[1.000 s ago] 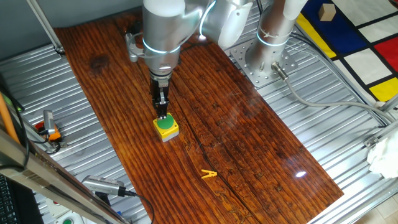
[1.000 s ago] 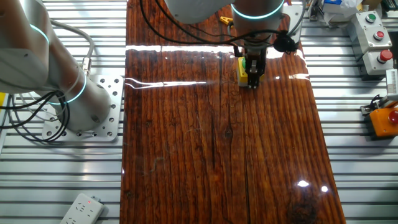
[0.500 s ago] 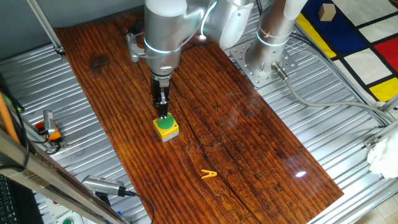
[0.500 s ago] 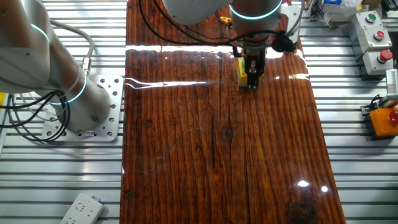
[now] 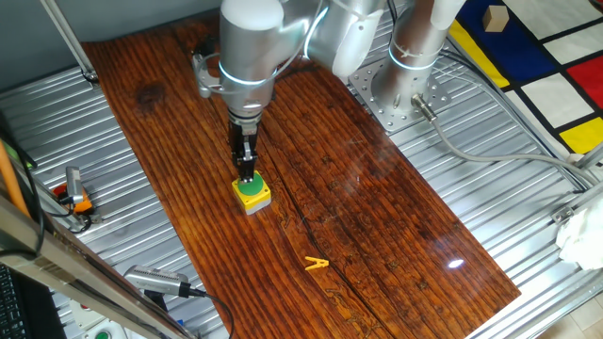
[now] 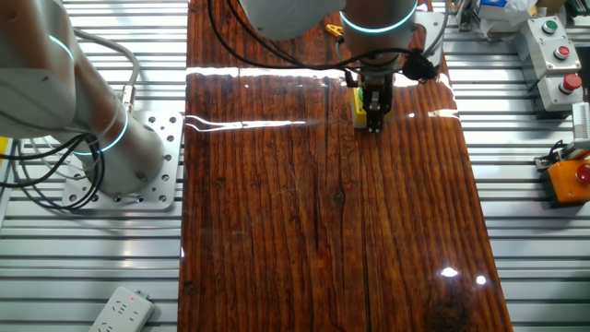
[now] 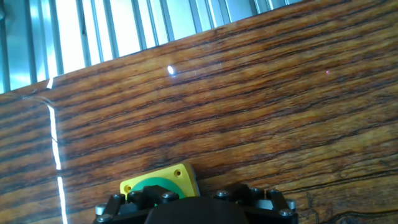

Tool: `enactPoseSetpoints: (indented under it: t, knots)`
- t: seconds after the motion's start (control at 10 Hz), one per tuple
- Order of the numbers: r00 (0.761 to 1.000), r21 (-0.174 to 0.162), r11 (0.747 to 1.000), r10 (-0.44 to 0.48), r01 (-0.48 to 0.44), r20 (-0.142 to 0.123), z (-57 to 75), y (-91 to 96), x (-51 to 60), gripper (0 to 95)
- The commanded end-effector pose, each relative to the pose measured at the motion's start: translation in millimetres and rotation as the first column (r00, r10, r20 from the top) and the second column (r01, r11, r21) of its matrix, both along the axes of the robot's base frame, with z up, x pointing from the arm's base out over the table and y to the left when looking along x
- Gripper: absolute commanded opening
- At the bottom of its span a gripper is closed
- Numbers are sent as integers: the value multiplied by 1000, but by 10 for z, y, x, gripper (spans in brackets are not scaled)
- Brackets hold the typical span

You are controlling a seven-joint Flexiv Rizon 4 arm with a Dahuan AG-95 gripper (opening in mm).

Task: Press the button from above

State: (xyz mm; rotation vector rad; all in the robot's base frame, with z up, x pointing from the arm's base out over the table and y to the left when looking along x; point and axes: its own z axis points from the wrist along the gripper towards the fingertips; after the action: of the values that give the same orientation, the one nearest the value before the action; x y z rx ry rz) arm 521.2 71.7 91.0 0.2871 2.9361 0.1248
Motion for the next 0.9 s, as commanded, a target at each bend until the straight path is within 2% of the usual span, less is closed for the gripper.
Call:
enactPoseSetpoints:
  t: [0.1, 0.9]
  knots:
    - [1000, -4, 1000, 3, -3, 5, -29, 0, -1, 760]
    - [1000, -4, 1000, 9, -9, 14, -155, 23, -24, 760]
